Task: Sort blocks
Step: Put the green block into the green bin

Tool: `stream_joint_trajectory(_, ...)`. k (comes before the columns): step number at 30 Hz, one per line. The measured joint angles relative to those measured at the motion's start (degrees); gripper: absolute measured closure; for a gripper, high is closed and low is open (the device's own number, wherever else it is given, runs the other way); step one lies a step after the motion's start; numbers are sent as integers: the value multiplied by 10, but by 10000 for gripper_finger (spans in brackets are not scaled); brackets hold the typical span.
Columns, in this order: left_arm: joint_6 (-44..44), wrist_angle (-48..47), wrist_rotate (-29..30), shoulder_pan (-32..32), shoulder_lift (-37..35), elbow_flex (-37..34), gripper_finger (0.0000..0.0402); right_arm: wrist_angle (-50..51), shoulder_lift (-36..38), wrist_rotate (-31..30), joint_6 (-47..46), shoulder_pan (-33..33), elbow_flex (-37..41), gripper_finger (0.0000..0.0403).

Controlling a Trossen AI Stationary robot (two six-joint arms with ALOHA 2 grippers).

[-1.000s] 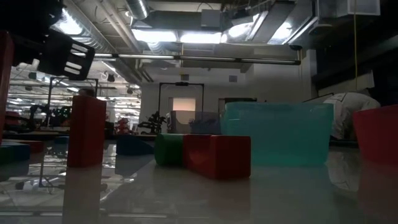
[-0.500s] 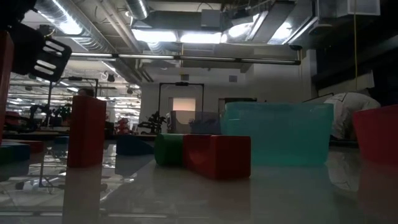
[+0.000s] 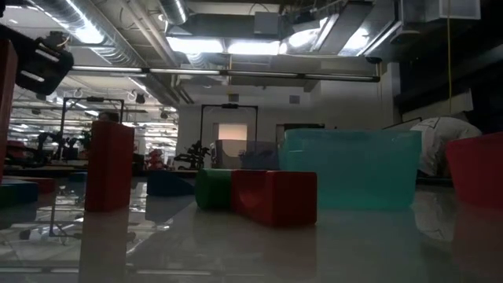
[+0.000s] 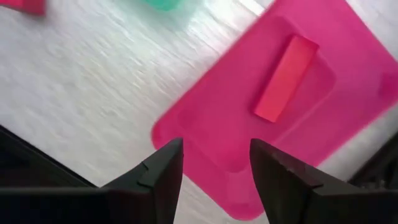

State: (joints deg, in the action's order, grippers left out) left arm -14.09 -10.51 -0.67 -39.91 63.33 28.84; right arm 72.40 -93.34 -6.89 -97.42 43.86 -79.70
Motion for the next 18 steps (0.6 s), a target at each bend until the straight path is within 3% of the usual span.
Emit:
stream_joint_trajectory(9, 4, -1, 58, -22, 157, 51, 199, -76, 0, -66, 1, 0, 0, 217)
stream_joint_trajectory(18, -43, -34, 113, -20, 187, 76, 199, -99, 0, -96, 1, 0, 0, 217)
